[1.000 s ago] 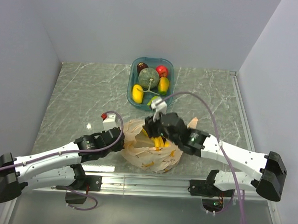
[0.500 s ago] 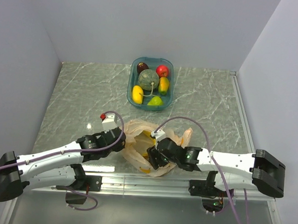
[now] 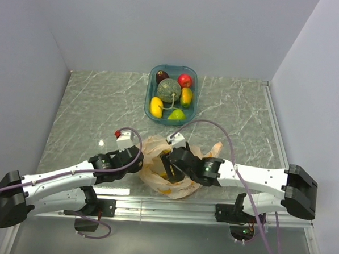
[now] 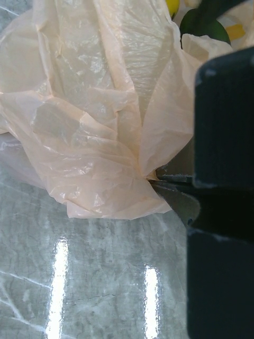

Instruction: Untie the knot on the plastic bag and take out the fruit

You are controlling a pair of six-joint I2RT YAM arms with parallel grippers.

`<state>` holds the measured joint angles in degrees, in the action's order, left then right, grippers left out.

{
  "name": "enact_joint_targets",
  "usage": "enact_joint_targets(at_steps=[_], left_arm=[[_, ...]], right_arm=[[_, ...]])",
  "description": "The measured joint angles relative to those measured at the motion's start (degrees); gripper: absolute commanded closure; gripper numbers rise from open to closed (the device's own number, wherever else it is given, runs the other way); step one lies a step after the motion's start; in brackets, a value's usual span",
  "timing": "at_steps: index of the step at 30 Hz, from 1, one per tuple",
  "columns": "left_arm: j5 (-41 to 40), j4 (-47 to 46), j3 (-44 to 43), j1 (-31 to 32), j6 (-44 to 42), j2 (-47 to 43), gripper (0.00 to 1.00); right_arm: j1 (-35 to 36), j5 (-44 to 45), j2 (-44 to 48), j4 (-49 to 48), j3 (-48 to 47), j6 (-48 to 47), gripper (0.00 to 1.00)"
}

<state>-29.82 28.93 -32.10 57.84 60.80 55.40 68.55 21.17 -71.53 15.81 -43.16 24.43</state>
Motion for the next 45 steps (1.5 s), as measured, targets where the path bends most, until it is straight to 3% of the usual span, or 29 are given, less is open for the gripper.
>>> enact_joint_targets(at_steps=[12,14,16,17,22,35,45], left_arm=[[0.11,-0.87,1.29,0.0,-0.09,-0.44,0.99],[0.13,-0.98,1.29,0.0,-0.09,-0.42,0.99],[0.11,-1.05,1.29,0.0,-0.09,-0.37,1.0],[0.09,-1.01,1.29,0.0,-0.07,-0.35,0.99],[-0.39,0.02,1.25,0.0,0.52,-0.02,0.99],[-8.0,7.17,-5.97,-2.25,3.32,-1.97,0.99],[-3.28,4.0,-5.31,-4.0,1.09,0.22,1.0]], right_arm=[[-6.36,3.78,-14.4,1.75,-3.78,8.79,0.28],[-6.36,3.61,-16.11,1.44,-3.78,9.38,0.37],[-6.36,3.56,-17.03,1.11,-3.76,9.31,0.56],[-6.36,3.28,-16.98,1.05,-3.76,9.35,0.73],[-4.74,2.6,-13.97,0.87,-3.39,6.6,1.0],[-2.14,-5.86,6.82,-5.84,10.1,-4.22,1.0],[-2.05,-7.98,18.64,-12.0,11.93,-5.97,1.0]])
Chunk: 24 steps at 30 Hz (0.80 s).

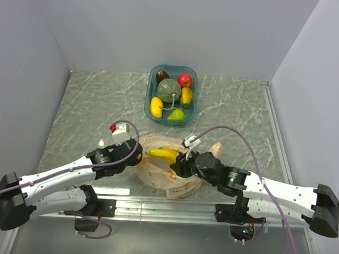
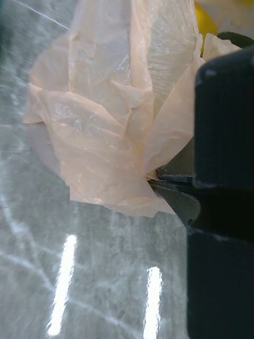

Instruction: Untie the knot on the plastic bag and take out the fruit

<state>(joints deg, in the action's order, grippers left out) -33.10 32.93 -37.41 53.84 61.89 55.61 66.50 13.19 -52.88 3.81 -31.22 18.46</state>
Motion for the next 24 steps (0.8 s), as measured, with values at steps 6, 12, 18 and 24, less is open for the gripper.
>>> enact_joint_targets(at_steps=[6,12,18,24], left_arm=[[6.47,-4.0,3.89,0.33,-1.51,1.53,1.0],[9.42,-6.69,4.02,1.25,-4.09,1.38,1.0],[9.97,-6.88,4.15,3.43,-4.85,1.27,1.0],[9.22,-4.15,5.03,3.78,-4.57,-3.26,0.99]], right_arm=[[-0.07,7.06,2.47,-7.74,-0.66,0.09,1.0],[-4.44,13.38,-4.04,-12.22,-6.45,0.61,1.0],[-11.54,19.76,-10.23,-18.56,-11.61,-0.2,1.0],[-16.46,21.53,-15.63,-20.24,-14.1,-5.66,1.0]])
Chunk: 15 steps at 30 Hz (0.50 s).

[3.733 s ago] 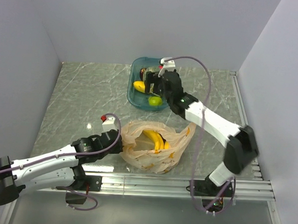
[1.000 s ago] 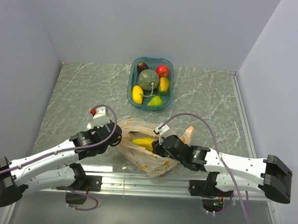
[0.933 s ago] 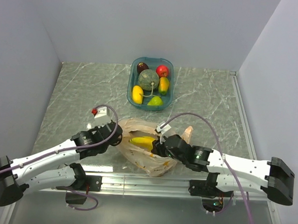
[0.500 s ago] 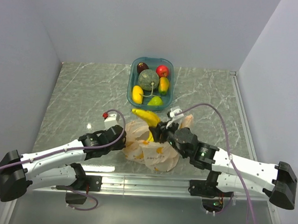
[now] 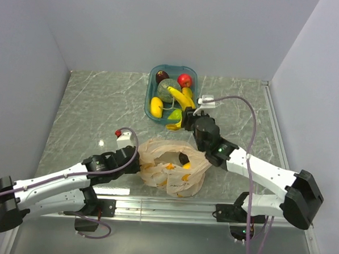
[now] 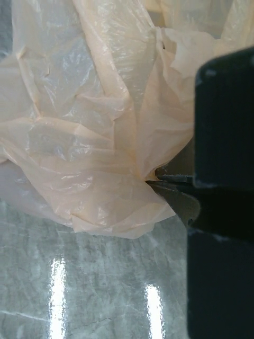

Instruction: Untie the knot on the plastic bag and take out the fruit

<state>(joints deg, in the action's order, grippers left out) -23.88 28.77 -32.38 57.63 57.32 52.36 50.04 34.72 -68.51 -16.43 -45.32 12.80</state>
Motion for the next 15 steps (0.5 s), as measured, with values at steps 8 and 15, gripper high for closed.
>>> enact_joint_targets(at_steps=[8,15], left_arm=[[0.0,0.44,1.29,0.0,0.46,-3.13,0.99],[-0.85,2.6,1.29,0.11,1.25,-2.93,0.99]], right_arm=[[-5.6,-7.02,-15.19,3.76,-14.45,-5.09,0.98],[-8.13,-1.11,-32.13,10.56,-28.89,2.91,0.96]])
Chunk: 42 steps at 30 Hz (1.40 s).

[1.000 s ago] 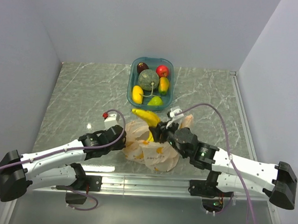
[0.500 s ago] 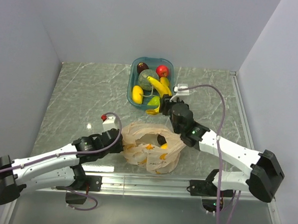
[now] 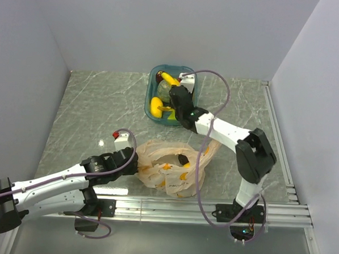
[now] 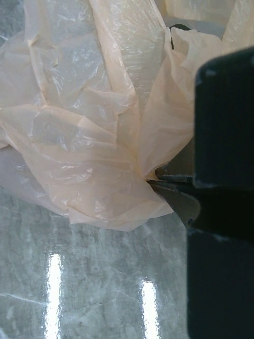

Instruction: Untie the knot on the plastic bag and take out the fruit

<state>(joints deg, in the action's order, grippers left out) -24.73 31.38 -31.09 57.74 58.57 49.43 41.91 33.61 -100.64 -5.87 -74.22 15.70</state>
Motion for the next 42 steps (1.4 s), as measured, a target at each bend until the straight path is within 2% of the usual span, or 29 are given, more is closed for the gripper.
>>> enact_joint_targets(at_steps=[3,6,7,8,10,13,18,22,25,29,34,38,42], left_arm=[[-0.26,0.22,0.0,0.0,0.66,-0.28,0.99],[-0.46,0.48,0.0,0.0,0.87,-0.28,1.0],[-0.5,0.61,0.0,0.0,0.9,-0.26,0.99],[-0.55,0.63,0.0,0.0,0.9,-0.22,0.99],[-0.57,0.66,0.0,0.0,0.92,-0.15,1.0],[-0.61,0.79,0.0,0.0,1.07,-0.22,0.99],[-1.09,1.11,0.0,0.0,1.33,-1.18,0.99],[-2.67,1.92,0.0,0.02,2.36,-1.86,0.99],[-4.02,2.95,0.0,0.0,3.1,-1.92,1.0],[-5.64,3.61,-0.2,0.0,3.69,-1.44,1.0],[-6.95,3.63,-1.42,0.02,4.17,1.6,1.0],[-7.61,3.28,-1.73,0.0,4.9,3.23,0.99],[-7.78,1.81,-1.73,0.0,5.66,4.15,0.99]], right_arm=[[-2.49,2.93,-5.14,6.88,-5.99,8.33,0.91],[-4.68,5.09,-9.18,14.36,-11.67,16.52,0.66],[-5.29,5.4,-10.23,16.2,-13.14,18.6,0.42],[-5.88,5.66,-11.17,17.9,-14.47,20.5,0.32],[-6.64,5.86,-12.61,20.85,-16.59,23.32,0.16],[-6.8,5.27,-13.05,23.21,-17.16,24.57,0.08],[-6.64,1.68,-9.07,23.06,-13.46,22.93,0.09],[-5.88,-3.28,0.44,22.36,-6.47,18.69,0.24],[-3.72,-8.41,10.49,20.46,-0.26,14.1,0.3],[5.03,-12.02,24.11,17.81,8.35,6.84,0.3],[18.71,-15.61,33.68,16.0,20.04,3.02,0.35],[26.08,-18.56,36.87,14.99,32.89,4.11,0.35],[31.21,-19.54,35.6,16.11,40.76,6.75,0.37]])
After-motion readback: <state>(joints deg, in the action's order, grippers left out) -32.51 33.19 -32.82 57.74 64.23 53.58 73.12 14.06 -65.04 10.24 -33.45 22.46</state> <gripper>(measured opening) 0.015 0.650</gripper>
